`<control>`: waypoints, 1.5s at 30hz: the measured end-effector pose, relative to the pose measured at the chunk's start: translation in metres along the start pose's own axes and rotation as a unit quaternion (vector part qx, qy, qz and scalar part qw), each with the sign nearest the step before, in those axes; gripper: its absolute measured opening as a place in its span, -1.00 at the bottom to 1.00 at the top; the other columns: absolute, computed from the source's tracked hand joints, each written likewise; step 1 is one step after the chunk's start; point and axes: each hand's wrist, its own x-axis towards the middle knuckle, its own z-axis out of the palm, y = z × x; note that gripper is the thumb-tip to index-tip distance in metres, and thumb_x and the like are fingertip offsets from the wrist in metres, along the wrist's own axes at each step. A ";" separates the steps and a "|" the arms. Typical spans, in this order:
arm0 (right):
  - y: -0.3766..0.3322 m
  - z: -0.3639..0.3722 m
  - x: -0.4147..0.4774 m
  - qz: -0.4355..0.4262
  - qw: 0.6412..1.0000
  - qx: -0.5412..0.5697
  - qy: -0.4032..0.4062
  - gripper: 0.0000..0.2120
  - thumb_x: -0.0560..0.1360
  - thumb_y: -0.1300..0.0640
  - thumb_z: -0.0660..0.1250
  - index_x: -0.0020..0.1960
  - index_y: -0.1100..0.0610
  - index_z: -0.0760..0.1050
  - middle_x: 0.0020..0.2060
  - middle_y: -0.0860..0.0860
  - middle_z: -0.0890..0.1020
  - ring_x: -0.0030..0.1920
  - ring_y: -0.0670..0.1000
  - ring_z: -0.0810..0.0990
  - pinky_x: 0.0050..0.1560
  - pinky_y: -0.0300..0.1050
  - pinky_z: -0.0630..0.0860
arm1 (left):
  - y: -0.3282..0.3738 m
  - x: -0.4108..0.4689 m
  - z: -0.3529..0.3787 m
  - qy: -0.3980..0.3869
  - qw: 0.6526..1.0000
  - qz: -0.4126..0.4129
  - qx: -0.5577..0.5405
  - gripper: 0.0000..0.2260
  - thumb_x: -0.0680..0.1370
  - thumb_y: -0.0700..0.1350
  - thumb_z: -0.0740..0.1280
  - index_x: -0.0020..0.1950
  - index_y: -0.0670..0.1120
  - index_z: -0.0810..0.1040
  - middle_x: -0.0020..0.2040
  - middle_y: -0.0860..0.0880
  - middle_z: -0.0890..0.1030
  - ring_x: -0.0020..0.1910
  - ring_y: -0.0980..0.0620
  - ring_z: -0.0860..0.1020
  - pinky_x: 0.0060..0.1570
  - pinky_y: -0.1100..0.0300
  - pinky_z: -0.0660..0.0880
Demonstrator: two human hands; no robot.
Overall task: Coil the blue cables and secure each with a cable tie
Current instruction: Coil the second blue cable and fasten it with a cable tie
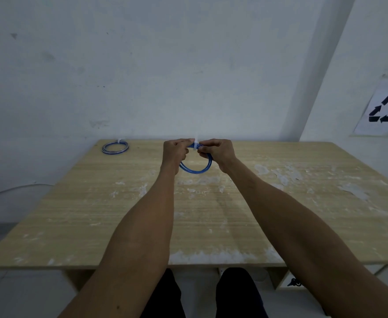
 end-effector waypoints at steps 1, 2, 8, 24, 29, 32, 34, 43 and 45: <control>0.000 0.000 0.000 -0.002 1.000 0.002 -0.002 -0.79 0.41 0.42 0.52 0.04 0.40 0.66 -0.12 0.32 0.70 -0.16 0.23 0.70 0.03 0.06 0.68 | 0.000 -0.001 -0.002 -0.003 1.000 0.008 0.008 -0.83 0.49 -0.13 0.51 0.01 -0.19 0.74 -0.29 0.01 0.65 -0.42 0.13 0.44 -0.45 0.29 0.36; 0.000 0.001 0.000 -0.004 1.000 0.006 -0.004 -0.79 0.41 0.42 0.52 0.04 0.40 0.67 -0.11 0.32 0.70 -0.14 0.23 0.71 0.04 0.06 0.68 | -0.001 -0.001 -0.003 -0.006 1.000 0.020 0.022 -0.80 0.47 -0.09 0.54 0.03 -0.17 0.75 -0.28 0.03 0.67 -0.41 0.17 0.49 -0.42 0.31 0.40; 0.001 0.003 -0.005 -0.018 0.998 0.059 -0.012 -0.80 0.42 0.42 0.51 0.04 0.38 0.64 -0.09 0.32 0.70 -0.10 0.23 0.72 0.05 0.02 0.67 | -0.004 -0.001 -0.004 0.003 0.998 0.058 0.037 -0.81 0.48 -0.12 0.53 0.05 -0.16 0.74 -0.14 0.01 0.73 -0.28 0.24 0.60 -0.27 0.34 0.51; 0.009 0.025 -0.019 -0.028 0.996 0.043 0.071 -0.74 0.71 0.15 0.14 0.19 0.27 0.53 -0.26 0.10 0.61 -0.50 -0.06 0.41 -0.43 -0.18 0.39 | 0.000 -0.004 0.007 0.076 0.994 0.038 -0.064 -0.86 0.47 -0.12 0.55 -0.04 -0.15 0.75 -0.33 0.04 0.65 -0.50 0.15 0.41 -0.45 0.29 0.37; 0.009 0.021 -0.018 -0.006 0.996 0.071 0.044 -0.80 0.66 0.17 0.25 0.13 0.28 0.57 -0.22 0.12 0.56 -0.41 -0.02 0.45 -0.35 -0.11 0.44 | 0.000 -0.002 0.001 0.082 0.995 0.050 -0.038 -0.86 0.44 -0.11 0.57 -0.07 -0.15 0.76 -0.35 0.03 0.66 -0.52 0.18 0.40 -0.44 0.29 0.36; 0.006 0.016 -0.019 -0.046 0.996 0.074 0.018 -0.79 0.58 0.14 0.41 0.20 0.16 0.60 -0.19 0.14 0.64 -0.33 0.01 0.53 -0.23 -0.11 0.54 | -0.002 -0.003 0.001 0.074 0.996 0.056 -0.018 -0.87 0.45 -0.13 0.56 -0.06 -0.15 0.75 -0.32 0.02 0.68 -0.51 0.24 0.46 -0.38 0.30 0.40; 0.005 0.014 -0.019 -0.063 0.995 0.074 0.004 -0.74 0.53 0.16 0.48 0.19 0.22 0.64 -0.17 0.14 0.67 -0.30 0.00 0.55 -0.18 -0.10 0.54 | -0.002 -0.004 0.002 0.068 0.996 0.057 -0.025 -0.87 0.45 -0.15 0.56 -0.05 -0.16 0.75 -0.33 0.03 0.67 -0.51 0.24 0.45 -0.40 0.32 0.38; 0.007 0.009 -0.016 -0.094 0.995 0.028 0.009 -0.80 0.52 0.19 0.48 0.12 0.23 0.69 -0.24 0.06 0.70 -0.34 -0.11 0.54 -0.29 -0.20 0.46 | -0.003 -0.007 0.009 0.033 0.998 0.040 -0.029 -0.89 0.47 -0.13 0.54 -0.07 -0.15 0.75 -0.30 -0.06 0.67 -0.49 0.13 0.38 -0.47 0.28 0.33; 0.008 0.008 -0.014 -0.084 0.996 0.038 0.009 -0.79 0.52 0.22 0.48 0.12 0.28 0.67 -0.23 0.12 0.68 -0.33 -0.07 0.55 -0.26 -0.17 0.49 | -0.002 -0.007 0.009 0.029 0.999 0.028 -0.036 -0.92 0.49 -0.13 0.51 -0.09 -0.14 0.75 -0.30 -0.11 0.63 -0.48 0.08 0.33 -0.49 0.24 0.26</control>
